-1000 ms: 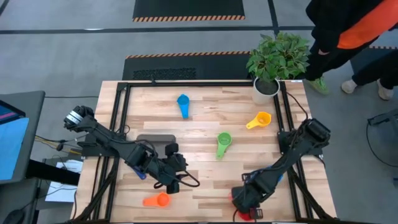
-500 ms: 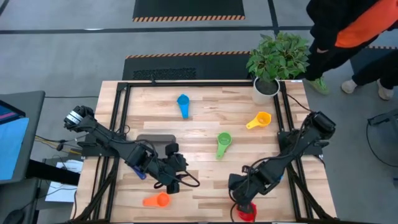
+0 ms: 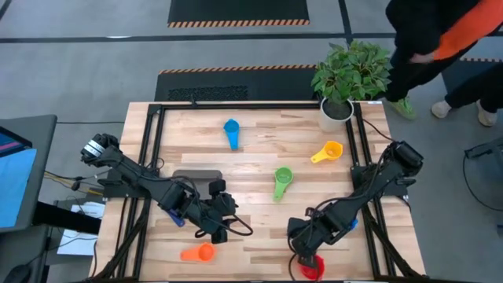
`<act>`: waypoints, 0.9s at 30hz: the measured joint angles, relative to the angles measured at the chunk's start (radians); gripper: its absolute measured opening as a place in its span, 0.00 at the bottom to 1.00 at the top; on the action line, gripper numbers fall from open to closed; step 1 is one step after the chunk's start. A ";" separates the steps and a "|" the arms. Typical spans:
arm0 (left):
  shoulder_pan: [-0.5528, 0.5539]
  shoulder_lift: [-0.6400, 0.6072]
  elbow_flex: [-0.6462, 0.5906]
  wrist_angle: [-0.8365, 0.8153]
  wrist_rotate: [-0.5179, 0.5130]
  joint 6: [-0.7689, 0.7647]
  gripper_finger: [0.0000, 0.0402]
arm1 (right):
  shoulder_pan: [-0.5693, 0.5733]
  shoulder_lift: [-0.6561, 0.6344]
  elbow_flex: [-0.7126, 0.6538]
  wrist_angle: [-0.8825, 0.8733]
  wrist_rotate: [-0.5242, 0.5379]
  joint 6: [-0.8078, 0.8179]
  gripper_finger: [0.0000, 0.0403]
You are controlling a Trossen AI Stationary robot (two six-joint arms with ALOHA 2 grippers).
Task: Nest measuring cups in basket
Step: Put the red measuring cup into the black bin
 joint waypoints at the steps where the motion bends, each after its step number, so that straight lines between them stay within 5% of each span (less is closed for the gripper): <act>1: 0.000 0.000 0.000 0.000 0.000 0.000 0.44 | 0.004 0.000 0.000 0.002 -0.006 0.006 0.35; 7: -0.006 0.000 0.000 -0.003 -0.004 0.021 0.44 | 0.061 0.000 0.000 -0.002 0.022 0.059 0.30; 17: -0.141 -0.092 0.000 -0.239 -0.267 -0.031 0.44 | 0.190 0.000 0.000 -0.066 0.138 0.240 0.28; 27: -0.181 -0.163 0.000 -0.377 -0.260 -0.065 0.44 | 0.249 0.000 -0.001 -0.063 0.276 0.358 0.29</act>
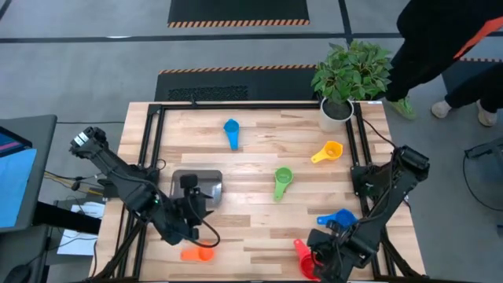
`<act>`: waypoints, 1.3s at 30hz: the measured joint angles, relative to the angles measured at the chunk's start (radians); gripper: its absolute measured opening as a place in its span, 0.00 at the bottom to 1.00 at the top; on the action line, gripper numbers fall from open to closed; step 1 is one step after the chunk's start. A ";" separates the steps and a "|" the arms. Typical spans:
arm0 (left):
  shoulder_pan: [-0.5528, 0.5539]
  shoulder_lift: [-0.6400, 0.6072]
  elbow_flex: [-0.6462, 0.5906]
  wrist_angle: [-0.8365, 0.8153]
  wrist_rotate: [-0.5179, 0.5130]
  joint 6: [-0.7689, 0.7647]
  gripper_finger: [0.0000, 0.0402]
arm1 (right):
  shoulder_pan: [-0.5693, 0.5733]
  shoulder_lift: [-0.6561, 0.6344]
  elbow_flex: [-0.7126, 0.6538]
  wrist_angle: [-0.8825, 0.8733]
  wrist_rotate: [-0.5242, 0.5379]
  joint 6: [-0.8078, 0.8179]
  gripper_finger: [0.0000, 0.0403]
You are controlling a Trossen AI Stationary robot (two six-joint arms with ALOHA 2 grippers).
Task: Nest measuring cups in basket
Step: Put the red measuring cup into the black bin
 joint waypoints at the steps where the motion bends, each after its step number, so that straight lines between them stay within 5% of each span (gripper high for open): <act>1: 0.000 0.000 -0.002 -0.020 -0.001 -0.012 0.44 | 0.001 0.000 -0.006 0.014 0.004 0.008 0.30; 7: 0.000 0.001 -0.049 -0.018 -0.010 -0.063 0.44 | -0.001 0.000 -0.060 0.105 0.005 0.042 0.37; 19: 0.000 0.001 -0.077 -0.004 -0.031 -0.067 0.44 | 0.032 0.001 -0.061 -0.009 0.113 -0.055 0.41; 29: 0.036 -0.004 -0.261 0.250 -0.007 0.018 0.44 | 0.017 0.001 -0.061 0.019 0.113 -0.038 0.37; 39: 0.183 -0.025 -0.340 0.432 0.227 0.195 0.44 | 0.023 0.001 -0.061 0.053 0.102 -0.005 0.38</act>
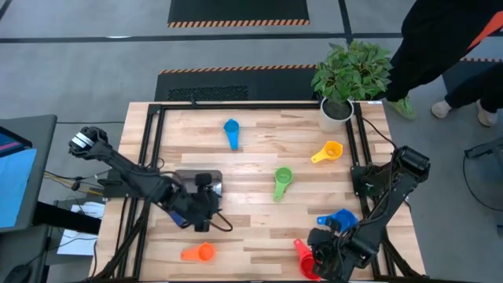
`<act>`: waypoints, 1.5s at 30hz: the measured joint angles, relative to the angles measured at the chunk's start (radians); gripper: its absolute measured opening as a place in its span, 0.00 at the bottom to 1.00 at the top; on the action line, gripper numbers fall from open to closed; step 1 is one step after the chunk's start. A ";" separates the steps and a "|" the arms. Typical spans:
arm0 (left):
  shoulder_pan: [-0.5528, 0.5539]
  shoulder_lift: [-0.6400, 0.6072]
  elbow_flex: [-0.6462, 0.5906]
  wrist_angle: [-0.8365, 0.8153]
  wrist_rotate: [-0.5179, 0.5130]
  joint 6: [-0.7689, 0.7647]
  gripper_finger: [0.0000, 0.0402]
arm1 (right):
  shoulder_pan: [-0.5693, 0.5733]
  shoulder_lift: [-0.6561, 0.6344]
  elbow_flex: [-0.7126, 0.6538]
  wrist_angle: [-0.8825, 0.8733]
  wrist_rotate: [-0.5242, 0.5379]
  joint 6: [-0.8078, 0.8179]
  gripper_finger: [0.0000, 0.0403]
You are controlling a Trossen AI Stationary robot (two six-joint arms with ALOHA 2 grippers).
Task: Nest measuring cups in basket
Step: Put the red measuring cup into the black bin
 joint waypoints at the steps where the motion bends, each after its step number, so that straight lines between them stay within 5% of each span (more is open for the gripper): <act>1: 0.004 0.000 -0.001 0.003 0.003 0.001 0.44 | 0.003 0.000 0.000 0.014 0.001 0.000 0.38; 32: 0.028 0.001 -0.001 0.057 0.016 0.007 0.44 | 0.002 0.165 0.000 0.017 -0.132 -0.053 0.34; 38: 0.028 0.001 -0.001 0.082 0.013 -0.012 0.44 | -0.030 0.165 0.000 0.017 -0.133 -0.159 0.25; 45: 0.026 0.001 -0.001 0.081 0.012 -0.038 0.44 | -0.070 0.161 0.003 0.021 -0.142 -0.257 0.04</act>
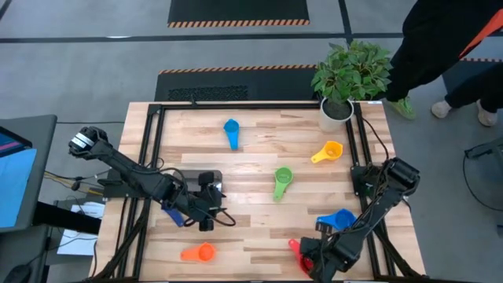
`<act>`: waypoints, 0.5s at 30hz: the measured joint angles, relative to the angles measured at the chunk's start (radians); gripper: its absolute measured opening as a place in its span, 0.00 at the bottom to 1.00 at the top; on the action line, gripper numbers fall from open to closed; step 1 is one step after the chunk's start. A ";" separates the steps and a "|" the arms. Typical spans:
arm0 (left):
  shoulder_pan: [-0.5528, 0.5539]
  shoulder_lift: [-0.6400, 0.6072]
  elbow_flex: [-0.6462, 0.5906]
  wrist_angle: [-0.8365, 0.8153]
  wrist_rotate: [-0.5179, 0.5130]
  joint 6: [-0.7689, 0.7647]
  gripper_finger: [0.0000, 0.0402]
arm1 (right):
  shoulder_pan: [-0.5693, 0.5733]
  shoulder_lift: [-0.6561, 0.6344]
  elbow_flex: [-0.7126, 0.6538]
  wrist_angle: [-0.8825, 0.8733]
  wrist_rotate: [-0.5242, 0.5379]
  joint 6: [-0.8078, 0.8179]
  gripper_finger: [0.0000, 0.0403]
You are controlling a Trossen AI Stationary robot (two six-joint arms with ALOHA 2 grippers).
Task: Nest measuring cups in basket
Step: Put the red measuring cup into the black bin
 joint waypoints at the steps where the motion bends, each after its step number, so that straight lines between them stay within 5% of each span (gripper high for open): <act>1: 0.000 0.000 0.000 0.000 0.000 -0.006 0.44 | -0.007 0.000 0.000 -0.003 0.000 -0.010 0.04; 8: -0.001 -0.002 0.000 -0.001 0.029 -0.037 0.44 | -0.077 -0.039 -0.002 -0.106 0.035 -0.126 0.02; 15: -0.005 -0.099 0.000 -0.044 0.064 -0.029 0.44 | -0.197 -0.166 -0.004 -0.241 0.205 -0.206 0.02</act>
